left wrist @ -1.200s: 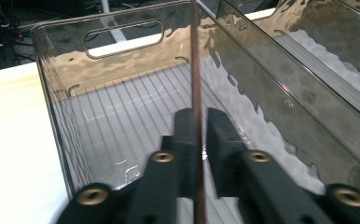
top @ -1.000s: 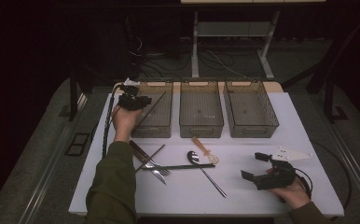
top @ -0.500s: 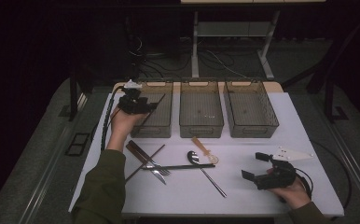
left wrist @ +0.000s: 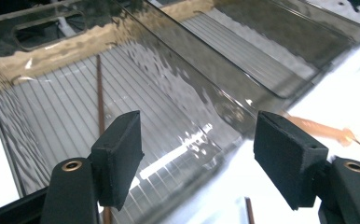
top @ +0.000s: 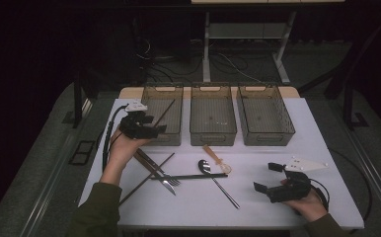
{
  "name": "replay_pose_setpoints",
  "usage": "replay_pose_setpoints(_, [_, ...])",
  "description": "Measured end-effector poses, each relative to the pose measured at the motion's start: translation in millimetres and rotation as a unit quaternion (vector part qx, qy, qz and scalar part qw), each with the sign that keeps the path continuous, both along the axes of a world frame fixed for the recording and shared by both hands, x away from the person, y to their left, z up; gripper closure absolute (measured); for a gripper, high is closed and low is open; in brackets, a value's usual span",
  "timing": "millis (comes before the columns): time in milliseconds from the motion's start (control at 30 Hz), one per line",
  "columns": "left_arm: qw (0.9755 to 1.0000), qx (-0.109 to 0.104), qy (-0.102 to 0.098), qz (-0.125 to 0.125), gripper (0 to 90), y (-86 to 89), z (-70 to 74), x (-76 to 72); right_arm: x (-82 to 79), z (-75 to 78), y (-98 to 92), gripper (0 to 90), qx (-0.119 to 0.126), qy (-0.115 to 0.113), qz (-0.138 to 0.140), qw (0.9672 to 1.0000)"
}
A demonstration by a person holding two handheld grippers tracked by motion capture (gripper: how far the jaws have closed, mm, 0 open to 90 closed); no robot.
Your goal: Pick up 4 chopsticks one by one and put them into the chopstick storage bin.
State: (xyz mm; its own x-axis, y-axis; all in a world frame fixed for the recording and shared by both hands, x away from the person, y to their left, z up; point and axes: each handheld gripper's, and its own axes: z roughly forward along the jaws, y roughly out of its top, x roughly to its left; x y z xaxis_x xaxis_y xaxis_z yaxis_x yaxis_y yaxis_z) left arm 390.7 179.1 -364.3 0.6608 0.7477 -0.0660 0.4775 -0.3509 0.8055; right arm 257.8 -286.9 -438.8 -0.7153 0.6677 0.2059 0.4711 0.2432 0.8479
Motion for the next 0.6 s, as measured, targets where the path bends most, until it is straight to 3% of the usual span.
replay_pose_setpoints(400, [0.9998,-0.007,-0.004,-0.018,28.1,3.7,-12.8,-44.3,-2.3,-1.3,-7.0,2.3,-0.021,-0.006,0.009,0.9997])
replay_pose_setpoints(467, [0.9998,-0.004,-0.005,-0.02,27.9,4.9,-16.1,-50.4,-2.8,-1.1,-9.7,2.3,-0.006,0.001,0.012,0.9999])
replay_pose_setpoints(600, [0.9998,-0.009,-0.003,-0.016,27.9,8.1,-25.0,-62.6,-3.1,-0.1,-9.6,2.3,-0.002,-0.003,0.015,0.9999])
